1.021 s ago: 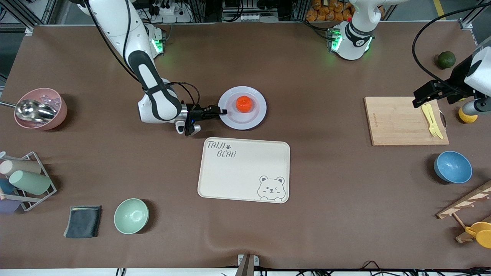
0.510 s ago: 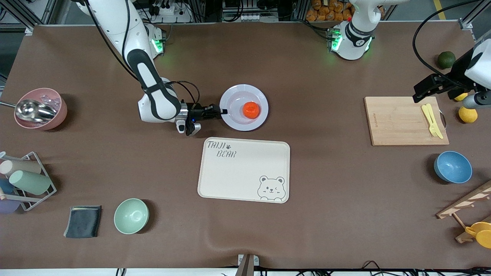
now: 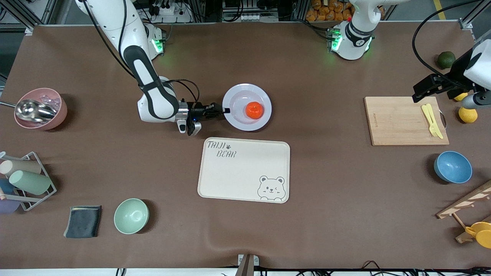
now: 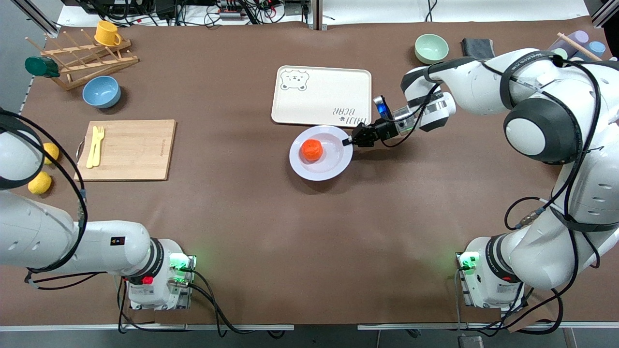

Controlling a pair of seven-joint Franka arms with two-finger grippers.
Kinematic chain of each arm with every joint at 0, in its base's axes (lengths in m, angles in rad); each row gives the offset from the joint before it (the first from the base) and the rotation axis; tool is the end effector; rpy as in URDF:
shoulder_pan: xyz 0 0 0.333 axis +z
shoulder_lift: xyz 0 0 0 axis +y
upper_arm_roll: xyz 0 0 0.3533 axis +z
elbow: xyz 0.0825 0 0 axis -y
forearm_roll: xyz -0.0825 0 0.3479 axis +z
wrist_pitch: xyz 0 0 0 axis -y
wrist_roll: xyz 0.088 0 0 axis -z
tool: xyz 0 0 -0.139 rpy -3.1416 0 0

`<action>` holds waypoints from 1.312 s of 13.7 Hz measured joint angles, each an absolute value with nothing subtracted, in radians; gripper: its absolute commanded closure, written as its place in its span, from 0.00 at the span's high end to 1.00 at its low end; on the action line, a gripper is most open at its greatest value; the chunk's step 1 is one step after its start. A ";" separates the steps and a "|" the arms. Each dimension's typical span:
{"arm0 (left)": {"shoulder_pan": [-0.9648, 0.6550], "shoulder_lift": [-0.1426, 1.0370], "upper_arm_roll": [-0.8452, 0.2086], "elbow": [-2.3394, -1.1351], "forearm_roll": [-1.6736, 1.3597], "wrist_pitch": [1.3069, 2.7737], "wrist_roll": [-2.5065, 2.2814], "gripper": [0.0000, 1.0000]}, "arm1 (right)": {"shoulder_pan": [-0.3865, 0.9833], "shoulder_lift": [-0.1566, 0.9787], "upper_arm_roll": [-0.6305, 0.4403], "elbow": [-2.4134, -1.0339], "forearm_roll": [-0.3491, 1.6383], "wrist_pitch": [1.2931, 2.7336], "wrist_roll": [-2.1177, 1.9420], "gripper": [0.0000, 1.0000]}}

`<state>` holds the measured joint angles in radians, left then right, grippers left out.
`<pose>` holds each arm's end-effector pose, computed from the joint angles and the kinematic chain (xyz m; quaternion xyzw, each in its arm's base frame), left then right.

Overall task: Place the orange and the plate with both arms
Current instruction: 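Slide the plate with the right gripper onto the cream tray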

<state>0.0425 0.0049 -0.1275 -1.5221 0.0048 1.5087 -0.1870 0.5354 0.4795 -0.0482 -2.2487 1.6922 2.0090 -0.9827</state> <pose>0.5118 -0.0427 0.6430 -0.9986 -0.0511 0.0088 0.0033 0.4154 0.3194 0.1986 -0.8256 -0.0228 0.0952 0.5557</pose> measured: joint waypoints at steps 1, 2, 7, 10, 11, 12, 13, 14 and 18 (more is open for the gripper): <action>0.043 0.005 -0.128 -1.522 0.005 1.509 -0.187 1.00 | 0.529 0.479 -0.051 -2.249 1.694 1.994 -0.983 0.00; 0.043 0.005 -0.128 -1.522 0.005 1.509 -0.187 1.00 | 0.520 0.479 -0.053 -2.249 1.698 1.983 -0.983 0.00; 0.043 0.006 -0.128 -1.522 0.005 1.509 -0.187 1.00 | 0.490 0.477 -0.055 -2.205 1.785 1.968 -0.919 0.00; 0.043 0.006 -0.128 -1.522 0.005 1.509 -0.187 1.00 | 0.487 0.477 -0.061 -2.140 1.787 1.975 -0.848 0.00; 0.043 0.006 -0.128 -1.522 0.005 1.509 -0.187 1.00 | 0.481 0.477 -0.062 -2.120 1.787 1.982 -0.839 0.00; 0.043 0.006 -0.127 -1.522 0.005 1.509 -0.187 1.00 | 0.470 0.480 -0.063 -2.100 1.787 1.991 -0.831 0.00; 0.043 0.006 -0.127 -1.522 0.005 1.509 -0.187 1.00 | 0.455 0.486 -0.064 -2.080 1.787 2.000 -0.826 0.00; 0.043 0.006 -0.127 -1.522 0.005 1.509 -0.187 1.00 | 0.441 0.495 -0.065 -2.061 1.787 2.013 -0.821 0.00; 0.043 0.006 -0.128 -1.523 0.005 1.509 -0.187 1.00 | 0.432 0.546 -0.062 -1.984 1.787 2.122 -0.813 0.00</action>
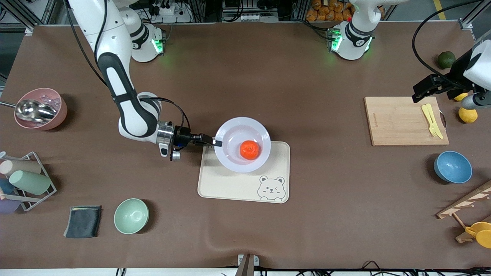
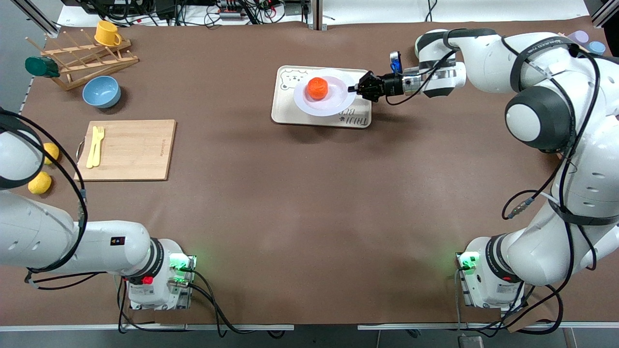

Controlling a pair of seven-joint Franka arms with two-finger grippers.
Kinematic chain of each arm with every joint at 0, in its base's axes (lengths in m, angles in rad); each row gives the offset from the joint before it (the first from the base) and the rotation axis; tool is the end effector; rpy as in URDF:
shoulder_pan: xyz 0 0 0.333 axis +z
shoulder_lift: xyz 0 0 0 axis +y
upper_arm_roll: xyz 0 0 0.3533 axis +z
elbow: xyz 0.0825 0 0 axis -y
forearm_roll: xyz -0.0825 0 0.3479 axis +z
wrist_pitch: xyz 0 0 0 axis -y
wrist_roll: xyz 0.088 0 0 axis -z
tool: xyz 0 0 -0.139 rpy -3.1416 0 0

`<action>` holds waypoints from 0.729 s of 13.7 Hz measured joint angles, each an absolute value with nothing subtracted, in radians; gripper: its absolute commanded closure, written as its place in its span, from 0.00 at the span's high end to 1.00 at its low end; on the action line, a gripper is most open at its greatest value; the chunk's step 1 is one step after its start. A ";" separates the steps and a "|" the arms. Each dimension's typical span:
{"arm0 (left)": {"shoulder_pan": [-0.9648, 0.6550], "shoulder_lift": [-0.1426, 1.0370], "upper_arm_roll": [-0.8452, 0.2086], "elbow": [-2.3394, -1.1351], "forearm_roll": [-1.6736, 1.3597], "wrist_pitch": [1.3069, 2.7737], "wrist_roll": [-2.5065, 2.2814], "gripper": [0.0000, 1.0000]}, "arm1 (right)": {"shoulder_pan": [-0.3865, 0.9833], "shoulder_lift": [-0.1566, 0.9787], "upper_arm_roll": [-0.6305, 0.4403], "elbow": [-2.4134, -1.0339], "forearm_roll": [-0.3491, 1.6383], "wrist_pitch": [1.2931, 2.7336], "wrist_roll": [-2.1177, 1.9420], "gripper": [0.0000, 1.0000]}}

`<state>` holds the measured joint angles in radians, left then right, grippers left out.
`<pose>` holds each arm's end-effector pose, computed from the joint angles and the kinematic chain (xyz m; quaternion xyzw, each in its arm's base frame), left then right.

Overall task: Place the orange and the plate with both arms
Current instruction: 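Slide the plate with the right gripper onto the cream tray, then set the plate down on the tray and open the right gripper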

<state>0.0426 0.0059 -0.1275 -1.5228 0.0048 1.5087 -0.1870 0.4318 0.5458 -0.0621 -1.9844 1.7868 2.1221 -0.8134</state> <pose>0.5121 -0.0427 0.6422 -0.9986 -0.0511 0.0096 0.0034 0.5499 0.2917 0.2408 -0.8163 0.0938 -0.0049 0.5699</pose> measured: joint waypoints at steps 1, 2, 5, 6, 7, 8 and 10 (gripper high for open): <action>0.043 0.006 -0.128 -1.523 0.005 1.509 -0.187 1.00 | 0.432 0.561 -0.061 -1.964 1.787 2.145 -0.812 0.00; 0.043 0.006 -0.128 -1.523 0.005 1.509 -0.187 1.00 | 0.433 0.577 -0.060 -1.944 1.787 2.157 -0.812 0.00; 0.043 0.006 -0.128 -1.523 0.005 1.509 -0.187 1.00 | 0.433 0.627 -0.059 -1.894 1.787 2.177 -0.812 0.00; 0.042 0.006 -0.129 -1.523 0.005 1.509 -0.187 1.00 | 0.434 0.642 -0.059 -1.877 1.787 2.196 -0.812 0.00; 0.042 0.006 -0.129 -1.523 0.005 1.509 -0.187 1.00 | 0.437 0.654 -0.058 -1.860 1.787 2.216 -0.812 0.00; 0.042 0.006 -0.129 -1.524 0.005 1.509 -0.187 1.00 | 0.444 0.663 -0.056 -1.843 1.787 2.244 -0.812 0.00; 0.042 0.007 -0.130 -1.524 0.005 1.509 -0.187 1.00 | 0.465 0.674 -0.052 -1.819 1.787 2.300 -0.809 0.00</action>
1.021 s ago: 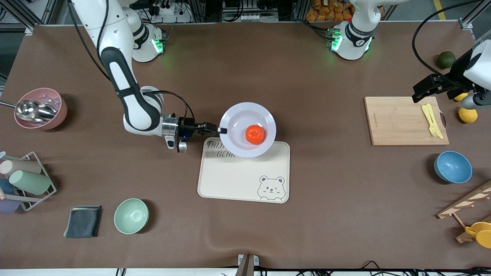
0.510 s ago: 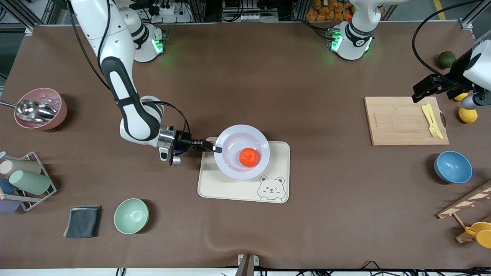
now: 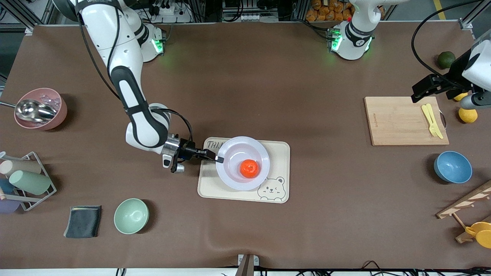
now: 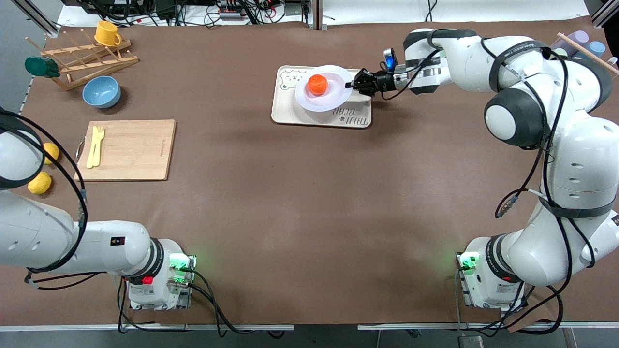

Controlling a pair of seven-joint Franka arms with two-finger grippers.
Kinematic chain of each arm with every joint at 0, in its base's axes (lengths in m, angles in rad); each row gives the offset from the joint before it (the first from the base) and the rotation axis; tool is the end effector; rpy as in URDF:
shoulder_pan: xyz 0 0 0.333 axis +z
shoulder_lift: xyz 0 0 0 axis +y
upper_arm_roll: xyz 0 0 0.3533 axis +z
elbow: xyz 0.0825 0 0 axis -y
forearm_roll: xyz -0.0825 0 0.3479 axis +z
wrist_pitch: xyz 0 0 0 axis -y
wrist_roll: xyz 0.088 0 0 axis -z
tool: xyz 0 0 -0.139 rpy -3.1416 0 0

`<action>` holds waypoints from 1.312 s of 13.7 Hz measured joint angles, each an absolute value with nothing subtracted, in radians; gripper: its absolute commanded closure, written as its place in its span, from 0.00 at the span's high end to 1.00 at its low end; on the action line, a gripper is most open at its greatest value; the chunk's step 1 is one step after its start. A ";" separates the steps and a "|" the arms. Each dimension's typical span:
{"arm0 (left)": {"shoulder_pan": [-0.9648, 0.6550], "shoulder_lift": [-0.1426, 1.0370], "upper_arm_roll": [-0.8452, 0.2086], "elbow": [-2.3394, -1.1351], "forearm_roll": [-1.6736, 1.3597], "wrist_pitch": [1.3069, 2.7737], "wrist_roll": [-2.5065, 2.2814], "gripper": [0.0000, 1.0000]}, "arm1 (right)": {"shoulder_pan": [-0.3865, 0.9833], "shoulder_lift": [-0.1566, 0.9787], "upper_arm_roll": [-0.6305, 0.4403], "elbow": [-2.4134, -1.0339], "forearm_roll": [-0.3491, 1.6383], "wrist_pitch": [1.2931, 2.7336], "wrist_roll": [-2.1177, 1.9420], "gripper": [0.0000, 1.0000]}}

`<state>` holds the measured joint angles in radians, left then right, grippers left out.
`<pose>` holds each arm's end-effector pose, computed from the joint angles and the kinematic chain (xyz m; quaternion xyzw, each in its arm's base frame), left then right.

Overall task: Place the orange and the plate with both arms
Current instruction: 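Set the plate down on the tray and open the right gripper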

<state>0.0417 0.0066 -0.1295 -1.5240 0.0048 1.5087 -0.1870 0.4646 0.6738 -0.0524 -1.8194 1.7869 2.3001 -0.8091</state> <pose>0.5122 -0.0441 0.6413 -0.9987 -0.0497 0.0105 0.0034 0.5890 0.3094 0.2089 -0.8476 0.1025 -0.0494 0.5183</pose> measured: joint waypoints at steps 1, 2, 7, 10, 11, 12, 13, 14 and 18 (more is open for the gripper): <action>0.042 0.007 -0.129 -1.524 0.005 1.509 -0.187 1.00 | 0.473 0.679 -0.052 -1.811 1.787 2.313 -0.807 0.00; 0.042 0.007 -0.129 -1.525 0.005 1.509 -0.187 1.00 | 0.478 0.685 -0.052 -1.805 1.787 2.320 -0.806 0.00; 0.042 0.020 -0.129 -1.526 0.005 1.509 -0.187 1.00 | 0.481 0.711 -0.052 -1.796 1.787 2.323 -0.807 0.09; 0.042 0.021 -0.129 -1.526 0.005 1.509 -0.187 1.00 | 0.481 0.722 -0.052 -1.789 1.787 2.323 -0.806 0.46; 0.042 0.021 -0.129 -1.526 0.005 1.509 -0.187 1.00 | 0.481 0.726 -0.052 -1.789 1.787 2.323 -0.806 0.53; 0.042 0.021 -0.129 -1.526 0.005 1.509 -0.187 1.00 | 0.481 0.729 -0.052 -1.788 1.787 2.324 -0.806 0.53; 0.042 0.021 -0.129 -1.526 0.005 1.509 -0.187 1.00 | 0.481 0.731 -0.053 -1.788 1.787 2.324 -0.806 0.53; 0.042 0.021 -0.129 -1.526 0.005 1.509 -0.187 1.00 | 0.481 0.733 -0.054 -1.788 1.787 2.325 -0.806 0.53; 0.042 0.021 -0.129 -1.526 0.005 1.509 -0.187 1.00 | 0.480 0.739 -0.055 -1.788 1.786 2.333 -0.806 0.53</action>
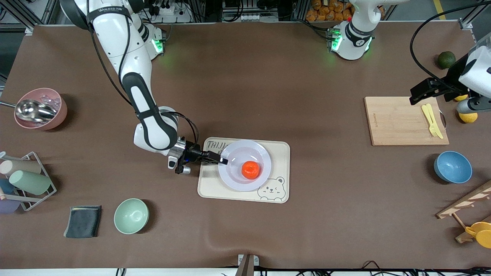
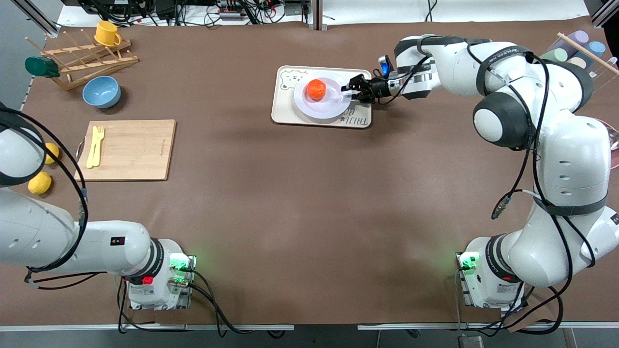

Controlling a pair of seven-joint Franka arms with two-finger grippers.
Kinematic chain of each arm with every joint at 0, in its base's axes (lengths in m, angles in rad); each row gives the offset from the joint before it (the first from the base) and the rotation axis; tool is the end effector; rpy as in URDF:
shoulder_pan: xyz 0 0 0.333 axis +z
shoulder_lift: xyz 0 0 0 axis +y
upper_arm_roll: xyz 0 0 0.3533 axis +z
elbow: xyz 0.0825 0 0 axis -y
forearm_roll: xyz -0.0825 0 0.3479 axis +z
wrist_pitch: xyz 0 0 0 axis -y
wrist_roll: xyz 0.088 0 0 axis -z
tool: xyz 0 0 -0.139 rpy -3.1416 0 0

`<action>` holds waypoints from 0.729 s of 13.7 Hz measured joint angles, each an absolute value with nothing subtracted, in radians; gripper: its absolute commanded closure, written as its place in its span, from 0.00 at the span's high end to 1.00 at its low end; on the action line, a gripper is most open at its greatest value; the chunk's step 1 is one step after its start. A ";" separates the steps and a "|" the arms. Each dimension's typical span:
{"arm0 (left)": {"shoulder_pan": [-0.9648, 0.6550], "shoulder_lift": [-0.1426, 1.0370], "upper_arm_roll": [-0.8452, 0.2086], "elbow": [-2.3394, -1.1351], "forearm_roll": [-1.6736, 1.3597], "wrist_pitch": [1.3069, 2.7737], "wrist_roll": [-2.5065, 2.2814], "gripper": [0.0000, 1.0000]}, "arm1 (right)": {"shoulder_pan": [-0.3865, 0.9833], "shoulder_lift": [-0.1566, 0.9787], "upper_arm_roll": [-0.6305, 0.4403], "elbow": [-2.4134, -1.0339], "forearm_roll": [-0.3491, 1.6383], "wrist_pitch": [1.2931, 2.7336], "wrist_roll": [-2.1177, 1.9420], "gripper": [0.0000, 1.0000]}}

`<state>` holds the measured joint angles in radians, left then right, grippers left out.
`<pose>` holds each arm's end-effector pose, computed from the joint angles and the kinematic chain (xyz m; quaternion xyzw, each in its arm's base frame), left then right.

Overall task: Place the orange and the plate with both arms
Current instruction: 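Set the plate down on the tray and open the right gripper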

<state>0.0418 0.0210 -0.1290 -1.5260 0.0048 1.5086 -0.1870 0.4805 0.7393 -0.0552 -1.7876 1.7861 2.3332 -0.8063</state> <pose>0.5164 -0.0436 0.6331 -0.9986 -0.0500 0.0188 0.0036 0.5888 0.3134 0.1755 -0.8592 0.1102 -0.0420 0.4979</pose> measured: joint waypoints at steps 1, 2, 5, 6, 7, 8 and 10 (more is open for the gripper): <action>0.042 0.021 -0.129 -1.526 0.005 1.509 -0.187 1.00 | 0.480 0.740 -0.056 -1.788 1.784 2.338 -0.806 0.52; 0.042 0.021 -0.129 -1.526 0.005 1.509 -0.187 1.00 | 0.480 0.740 -0.056 -1.788 1.779 2.347 -0.806 0.51; 0.042 0.021 -0.129 -1.526 0.005 1.509 -0.187 1.00 | 0.479 0.741 -0.060 -1.788 1.752 2.378 -0.790 0.51; 0.042 0.021 -0.129 -1.526 0.005 1.509 -0.187 1.00 | 0.478 0.741 -0.061 -1.788 1.730 2.380 -0.767 0.51; 0.042 0.021 -0.129 -1.526 0.005 1.509 -0.187 1.00 | 0.477 0.741 -0.061 -1.788 1.702 2.381 -0.733 0.51; 0.042 0.021 -0.129 -1.525 0.005 1.509 -0.187 1.00 | 0.477 0.741 -0.061 -1.786 1.670 2.381 -0.695 0.52; 0.042 0.021 -0.129 -1.524 0.005 1.509 -0.187 1.00 | 0.477 0.737 -0.061 -1.780 1.621 2.381 -0.635 0.51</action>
